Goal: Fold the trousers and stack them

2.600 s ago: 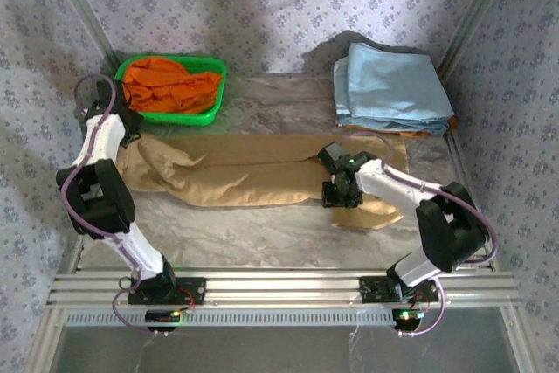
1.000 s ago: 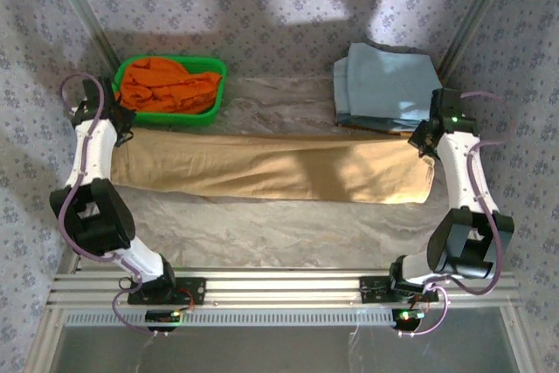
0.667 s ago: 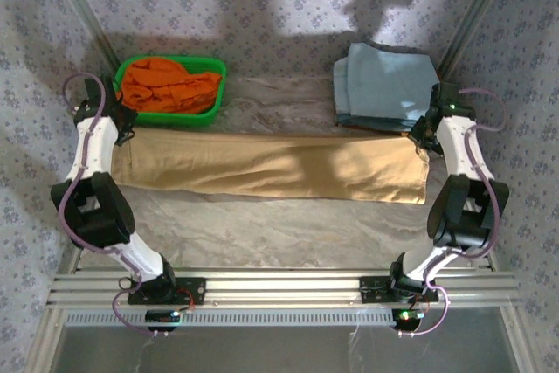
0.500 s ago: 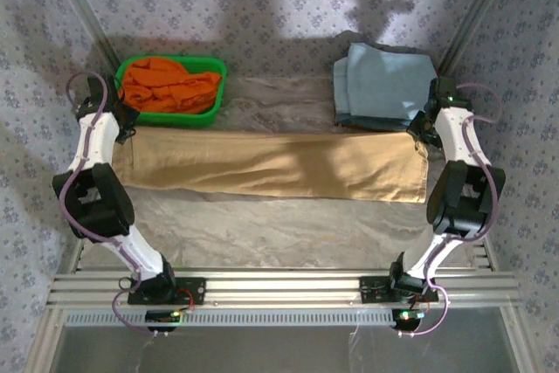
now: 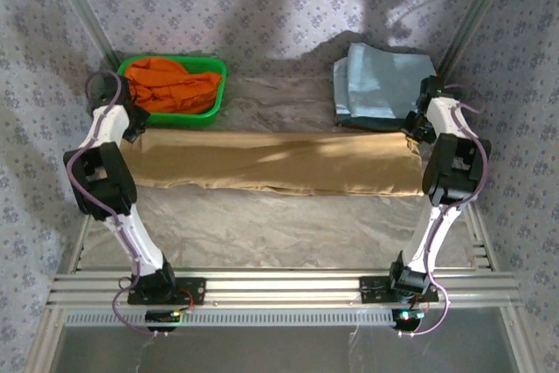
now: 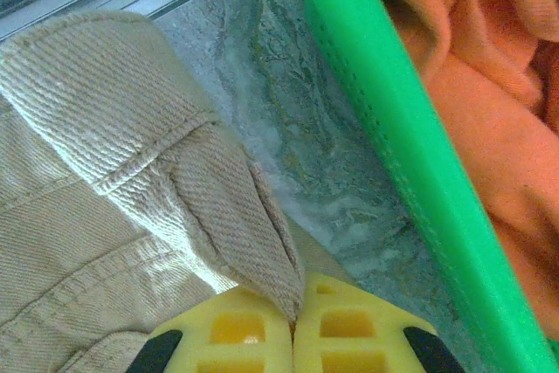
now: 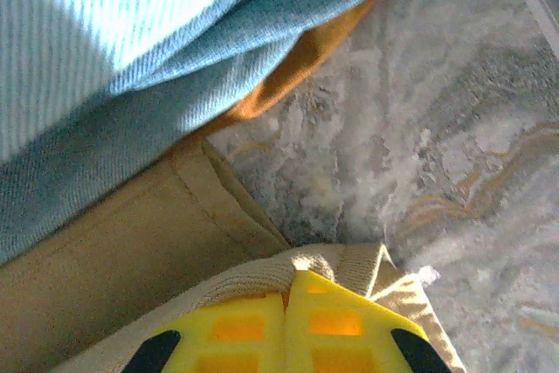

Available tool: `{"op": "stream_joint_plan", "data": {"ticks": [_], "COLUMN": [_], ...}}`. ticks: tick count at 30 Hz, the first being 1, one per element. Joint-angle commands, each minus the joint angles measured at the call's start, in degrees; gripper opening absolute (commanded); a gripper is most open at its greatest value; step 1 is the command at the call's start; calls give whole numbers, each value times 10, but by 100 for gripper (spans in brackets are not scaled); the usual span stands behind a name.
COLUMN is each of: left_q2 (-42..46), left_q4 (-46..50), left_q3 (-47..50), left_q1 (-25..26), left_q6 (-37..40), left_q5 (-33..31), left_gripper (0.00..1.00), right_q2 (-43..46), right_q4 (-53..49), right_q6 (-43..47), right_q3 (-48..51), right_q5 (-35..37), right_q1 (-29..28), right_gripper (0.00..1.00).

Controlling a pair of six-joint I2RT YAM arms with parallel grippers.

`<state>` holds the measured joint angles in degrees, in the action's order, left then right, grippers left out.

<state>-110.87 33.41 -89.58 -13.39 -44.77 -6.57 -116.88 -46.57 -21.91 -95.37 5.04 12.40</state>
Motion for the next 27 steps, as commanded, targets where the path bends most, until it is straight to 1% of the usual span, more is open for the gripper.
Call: {"op": "stream_joint_plan", "data": {"ticks": [1, 4, 5, 6, 7, 8, 9, 10, 12, 15, 16, 18, 20, 23, 25, 26, 27], "left_q2": [-11, -20, -24, -28, -32, -34, -31, -27, -13, 23, 38, 67, 101, 144, 167, 174, 176], "left_q4": [-14, -16, -16, -15, -14, -13, -14, -13, -17, -22, -22, -20, -24, -25, -45, -55, -66], "left_q3": [-19, -18, -21, -25, -30, -34, -34, -33, -25, -6, 1, 18, 47, 100, 148, 171, 192], "left_q1": [-3, -3, -3, -2, -2, 0, 2, 6, 7, 8, 8, 9, 12, 18, 26, 32, 40], "left_q6": [9, 11, 10, 12, 14, 17, 22, 26, 27, 20, 18, 14, 5, -6, -8, -9, -7], "left_q5": [-33, -34, -32, -26, -19, -11, -9, -7, -5, 1, 1, 2, 4, 14, 35, 45, 53], "left_gripper": [0, 0, 5, 14, 21, 32, 42, 48, 64, 81, 85, 88, 88, 84, 78, 75, 69], "right_q2": [-18, -28, -30, -34, -38, -39, -35, -30, -17, 9, 21, 52, 91, 135, 148, 149, 149], "right_q4": [-9, -10, -10, -13, -20, -26, -27, -28, -29, -30, -30, -25, -7, 27, 47, 53, 63], "right_q6": [10, 9, 9, 8, 7, 7, 8, 8, 4, -2, -3, -11, -21, -34, -38, -44, -52], "right_q3": [-33, -40, -44, -50, -59, -66, -67, -66, -63, -56, -50, -26, 16, 85, 118, 129, 142], "right_q5": [20, 22, 24, 26, 34, 42, 49, 56, 60, 77, 81, 80, 69, 46, 8, 1, -10], "right_q1": [5, 2, 0, -2, -6, -12, -19, -26, -35, -46, -50, -62, -83, -139, -184, -204, -229], "right_gripper": [0, 0, 0, 5, 14, 23, 28, 31, 36, 39, 39, 39, 39, 36, 31, 27, 20]}}
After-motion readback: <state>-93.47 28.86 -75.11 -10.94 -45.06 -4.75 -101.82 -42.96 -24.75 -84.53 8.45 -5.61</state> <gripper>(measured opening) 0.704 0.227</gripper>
